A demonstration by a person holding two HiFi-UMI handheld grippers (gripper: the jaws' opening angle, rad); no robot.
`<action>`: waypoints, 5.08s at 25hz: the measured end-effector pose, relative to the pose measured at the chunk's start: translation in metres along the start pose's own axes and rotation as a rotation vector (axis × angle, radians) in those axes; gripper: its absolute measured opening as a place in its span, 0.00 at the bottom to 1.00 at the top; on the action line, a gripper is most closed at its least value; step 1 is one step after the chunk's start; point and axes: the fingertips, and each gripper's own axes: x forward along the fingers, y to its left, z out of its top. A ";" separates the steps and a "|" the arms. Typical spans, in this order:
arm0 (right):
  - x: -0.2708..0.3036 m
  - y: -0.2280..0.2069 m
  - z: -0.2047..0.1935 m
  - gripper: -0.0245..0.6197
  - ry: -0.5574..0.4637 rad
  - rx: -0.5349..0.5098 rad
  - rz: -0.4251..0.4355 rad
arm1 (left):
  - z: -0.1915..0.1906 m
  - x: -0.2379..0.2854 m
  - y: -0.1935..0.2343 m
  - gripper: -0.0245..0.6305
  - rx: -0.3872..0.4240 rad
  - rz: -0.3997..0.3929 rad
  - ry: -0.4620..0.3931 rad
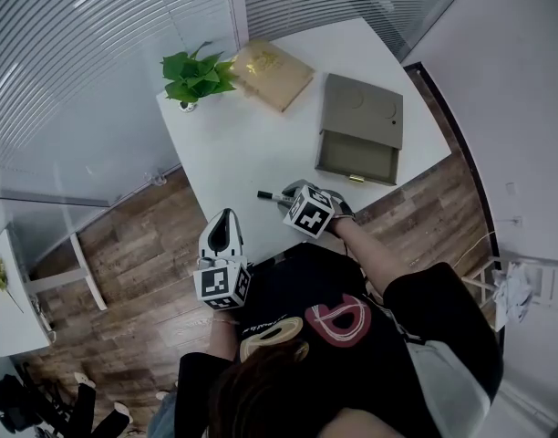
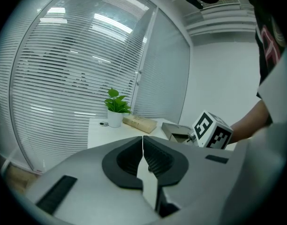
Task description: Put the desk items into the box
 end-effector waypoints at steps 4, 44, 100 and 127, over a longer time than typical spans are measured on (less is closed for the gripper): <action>0.001 -0.002 0.000 0.15 0.001 -0.003 -0.014 | -0.001 0.002 0.001 0.07 0.003 -0.005 0.004; -0.079 -0.046 0.004 0.15 -0.074 0.025 -0.251 | -0.009 0.023 -0.046 0.07 0.043 -0.166 0.055; -0.124 -0.182 -0.115 0.15 0.073 0.252 -0.410 | -0.021 0.064 -0.066 0.06 0.017 -0.112 0.109; -0.094 -0.195 -0.136 0.15 0.122 0.292 -0.365 | -0.026 0.064 -0.056 0.06 -0.011 -0.073 0.137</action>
